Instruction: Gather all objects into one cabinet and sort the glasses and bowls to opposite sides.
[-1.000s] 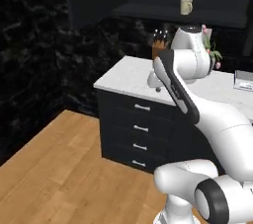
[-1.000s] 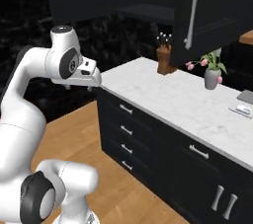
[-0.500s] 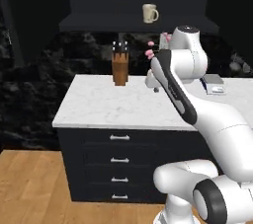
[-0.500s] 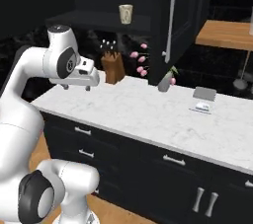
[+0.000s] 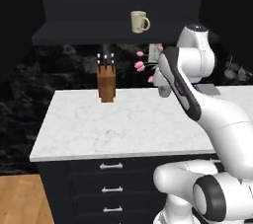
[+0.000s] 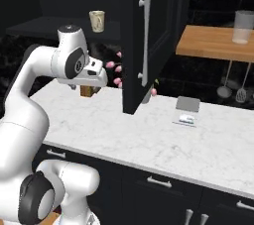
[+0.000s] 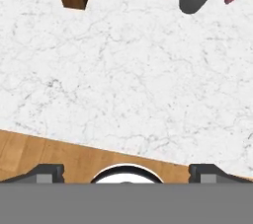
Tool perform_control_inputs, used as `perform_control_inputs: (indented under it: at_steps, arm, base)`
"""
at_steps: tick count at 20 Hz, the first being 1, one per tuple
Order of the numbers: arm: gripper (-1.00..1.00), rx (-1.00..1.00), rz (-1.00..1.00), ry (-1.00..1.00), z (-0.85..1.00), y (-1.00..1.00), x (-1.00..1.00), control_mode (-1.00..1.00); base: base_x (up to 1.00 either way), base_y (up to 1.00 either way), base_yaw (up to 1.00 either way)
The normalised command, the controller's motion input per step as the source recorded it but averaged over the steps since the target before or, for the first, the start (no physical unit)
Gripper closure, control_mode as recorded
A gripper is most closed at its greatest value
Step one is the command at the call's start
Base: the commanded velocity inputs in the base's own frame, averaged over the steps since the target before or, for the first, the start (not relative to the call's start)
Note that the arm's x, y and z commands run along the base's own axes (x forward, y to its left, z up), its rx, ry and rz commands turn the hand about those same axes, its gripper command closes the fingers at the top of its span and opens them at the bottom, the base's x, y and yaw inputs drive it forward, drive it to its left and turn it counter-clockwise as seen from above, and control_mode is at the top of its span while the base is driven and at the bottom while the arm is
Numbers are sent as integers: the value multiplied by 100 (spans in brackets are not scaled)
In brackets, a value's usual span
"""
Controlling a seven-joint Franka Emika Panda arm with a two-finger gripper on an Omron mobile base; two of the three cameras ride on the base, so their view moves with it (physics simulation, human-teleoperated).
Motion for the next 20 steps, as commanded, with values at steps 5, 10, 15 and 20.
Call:
perform_control_inputs:
  at_steps: [5, 10, 15, 20]
  arm:
    - [-100, 0, 0, 0, 0, 0, 0, 100]
    - [-100, 0, 0, 0, 0, 0, 0, 100]
    - [-100, 0, 0, 0, 0, 0, 0, 100]
    - [-100, 0, 0, 0, 0, 0, 0, 100]
  base:
    - [47, 7, 1]
    - [69, 28, 0]
    - [16, 13, 0]
    - [11, 13, 3]
